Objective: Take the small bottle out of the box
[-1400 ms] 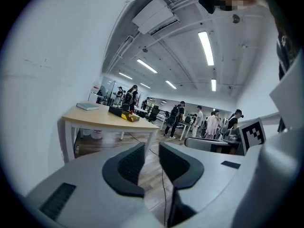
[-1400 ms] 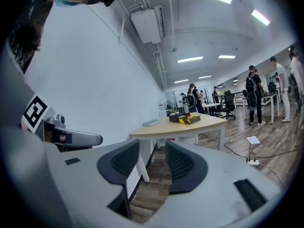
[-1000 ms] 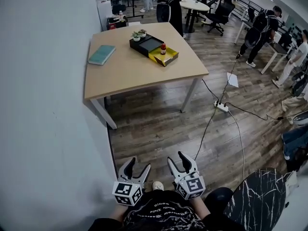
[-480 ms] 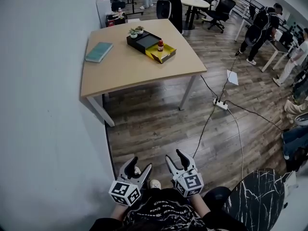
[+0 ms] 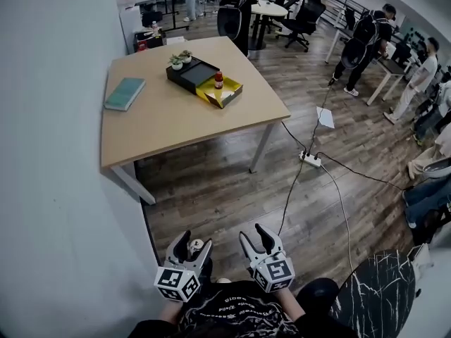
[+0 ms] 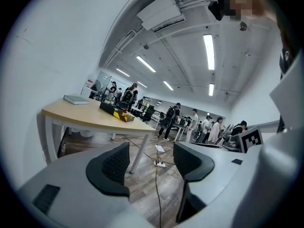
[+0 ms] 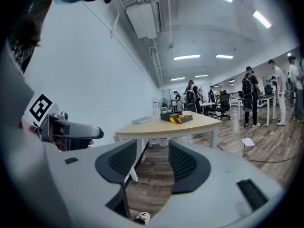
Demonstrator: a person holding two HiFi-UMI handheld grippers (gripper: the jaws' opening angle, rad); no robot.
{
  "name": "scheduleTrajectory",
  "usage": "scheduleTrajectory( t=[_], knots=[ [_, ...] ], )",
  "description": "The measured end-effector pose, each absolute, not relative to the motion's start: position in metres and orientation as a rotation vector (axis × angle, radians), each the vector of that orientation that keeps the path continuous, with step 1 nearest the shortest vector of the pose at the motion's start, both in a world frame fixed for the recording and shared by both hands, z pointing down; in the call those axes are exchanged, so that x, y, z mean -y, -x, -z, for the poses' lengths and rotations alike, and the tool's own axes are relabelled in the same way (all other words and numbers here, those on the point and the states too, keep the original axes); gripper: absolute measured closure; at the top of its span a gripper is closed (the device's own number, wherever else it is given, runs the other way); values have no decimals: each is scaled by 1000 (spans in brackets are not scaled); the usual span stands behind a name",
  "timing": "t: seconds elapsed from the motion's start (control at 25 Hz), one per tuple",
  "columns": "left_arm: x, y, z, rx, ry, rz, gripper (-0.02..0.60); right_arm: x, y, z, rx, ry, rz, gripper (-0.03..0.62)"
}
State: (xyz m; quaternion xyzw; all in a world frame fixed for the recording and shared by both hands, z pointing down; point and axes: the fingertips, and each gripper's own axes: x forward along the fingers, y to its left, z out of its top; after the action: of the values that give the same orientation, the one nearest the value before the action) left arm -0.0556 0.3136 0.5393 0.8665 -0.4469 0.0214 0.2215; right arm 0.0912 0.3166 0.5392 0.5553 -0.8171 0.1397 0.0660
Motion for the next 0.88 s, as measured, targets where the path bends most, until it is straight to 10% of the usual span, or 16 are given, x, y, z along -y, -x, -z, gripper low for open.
scheduleTrajectory(
  t=[0.88],
  knots=[
    [-92, 104, -553, 1037, -2487, -157, 285, -134, -26, -550, 2322, -1792, -439, 372]
  ],
)
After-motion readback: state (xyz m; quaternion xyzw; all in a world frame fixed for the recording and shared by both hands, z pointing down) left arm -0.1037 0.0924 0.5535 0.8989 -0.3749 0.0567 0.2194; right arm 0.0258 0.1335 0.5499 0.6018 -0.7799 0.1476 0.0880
